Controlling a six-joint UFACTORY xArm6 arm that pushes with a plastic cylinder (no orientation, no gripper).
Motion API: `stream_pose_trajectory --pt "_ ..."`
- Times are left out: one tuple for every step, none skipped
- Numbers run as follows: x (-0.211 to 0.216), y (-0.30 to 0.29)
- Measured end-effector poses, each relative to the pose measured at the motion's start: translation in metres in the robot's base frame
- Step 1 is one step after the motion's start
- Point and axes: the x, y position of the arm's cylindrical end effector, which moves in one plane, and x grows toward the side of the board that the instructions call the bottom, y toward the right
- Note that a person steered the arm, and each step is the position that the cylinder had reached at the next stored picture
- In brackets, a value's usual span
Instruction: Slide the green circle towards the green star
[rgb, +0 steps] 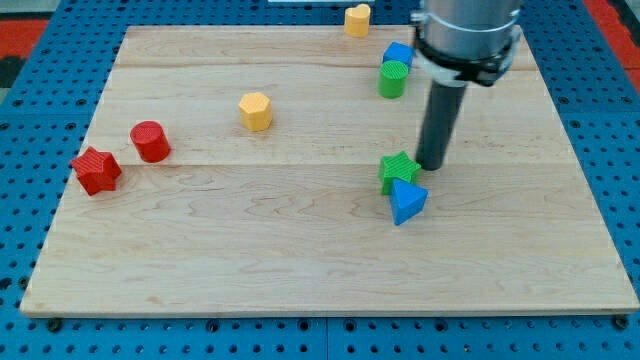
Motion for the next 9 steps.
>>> stream_pose_trajectory --pt "-0.048 0.064" --pt "-0.109 0.083" --pt "-0.148 0.032" --pt "-0.168 -0.032" --pt "-0.154 -0.088" --pt "-0.110 -0.086" --pt "-0.121 -0.083" --pt "-0.139 -0.089" --pt "-0.154 -0.058"
